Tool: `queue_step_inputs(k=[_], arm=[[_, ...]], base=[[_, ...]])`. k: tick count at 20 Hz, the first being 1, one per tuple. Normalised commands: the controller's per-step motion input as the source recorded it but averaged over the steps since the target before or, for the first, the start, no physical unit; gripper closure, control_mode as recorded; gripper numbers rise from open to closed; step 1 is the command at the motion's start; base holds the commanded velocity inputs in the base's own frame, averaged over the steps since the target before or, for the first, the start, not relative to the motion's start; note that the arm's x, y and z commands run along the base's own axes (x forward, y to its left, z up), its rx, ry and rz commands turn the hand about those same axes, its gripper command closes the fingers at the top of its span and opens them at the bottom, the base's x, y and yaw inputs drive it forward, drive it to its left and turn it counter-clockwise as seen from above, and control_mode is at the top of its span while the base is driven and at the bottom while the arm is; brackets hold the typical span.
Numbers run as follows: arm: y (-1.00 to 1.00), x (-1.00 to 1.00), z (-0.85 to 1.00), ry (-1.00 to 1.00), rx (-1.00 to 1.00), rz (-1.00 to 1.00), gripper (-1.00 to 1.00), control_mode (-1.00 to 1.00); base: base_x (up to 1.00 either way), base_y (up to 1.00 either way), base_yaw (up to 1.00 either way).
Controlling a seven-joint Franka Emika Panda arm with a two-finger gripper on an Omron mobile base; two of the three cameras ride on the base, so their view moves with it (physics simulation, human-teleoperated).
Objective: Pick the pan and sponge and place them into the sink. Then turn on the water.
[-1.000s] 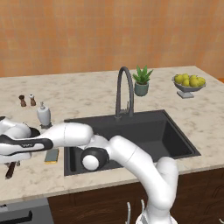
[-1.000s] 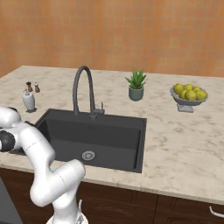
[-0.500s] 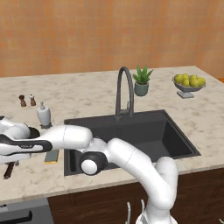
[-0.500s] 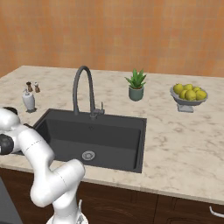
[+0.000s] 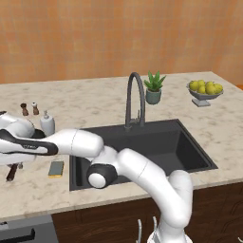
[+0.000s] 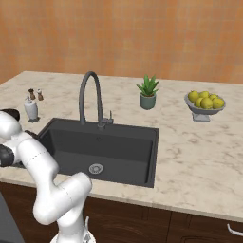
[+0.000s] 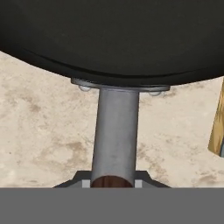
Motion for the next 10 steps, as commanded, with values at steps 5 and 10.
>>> queue_step_inputs(k=[5,10], arm=[[-0.30,0.00,0.01,0.00,0.00,0.00,1.00,-1.00],[-0.45,-0.05,0.13,0.00,0.05,0.02,1.00,-1.00]], base=[[0.00,0.00,0.00],[0.00,0.00,0.00]])
